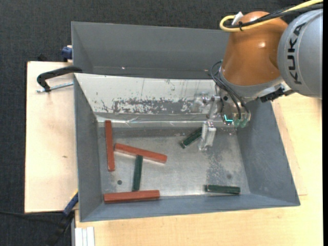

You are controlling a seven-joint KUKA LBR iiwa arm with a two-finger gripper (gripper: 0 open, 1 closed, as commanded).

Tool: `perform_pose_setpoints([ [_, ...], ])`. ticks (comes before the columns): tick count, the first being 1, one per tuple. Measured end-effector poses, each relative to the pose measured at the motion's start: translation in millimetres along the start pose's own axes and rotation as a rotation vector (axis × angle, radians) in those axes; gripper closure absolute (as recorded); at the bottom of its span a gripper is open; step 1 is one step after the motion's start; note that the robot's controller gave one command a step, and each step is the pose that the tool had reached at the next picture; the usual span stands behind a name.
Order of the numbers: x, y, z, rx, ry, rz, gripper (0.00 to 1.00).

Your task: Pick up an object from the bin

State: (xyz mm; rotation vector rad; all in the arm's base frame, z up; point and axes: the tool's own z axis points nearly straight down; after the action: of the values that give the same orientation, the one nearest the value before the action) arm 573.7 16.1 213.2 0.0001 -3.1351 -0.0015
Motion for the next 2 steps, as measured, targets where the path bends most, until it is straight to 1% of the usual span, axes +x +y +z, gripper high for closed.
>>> perform_pose_setpoints([
  [1, -1.5, 0, -5, 0.000, -0.009, 0.000, 0.00],
  [2, -13.0, -8, 45, -0.001, -0.015, 0.031, 0.00],
])
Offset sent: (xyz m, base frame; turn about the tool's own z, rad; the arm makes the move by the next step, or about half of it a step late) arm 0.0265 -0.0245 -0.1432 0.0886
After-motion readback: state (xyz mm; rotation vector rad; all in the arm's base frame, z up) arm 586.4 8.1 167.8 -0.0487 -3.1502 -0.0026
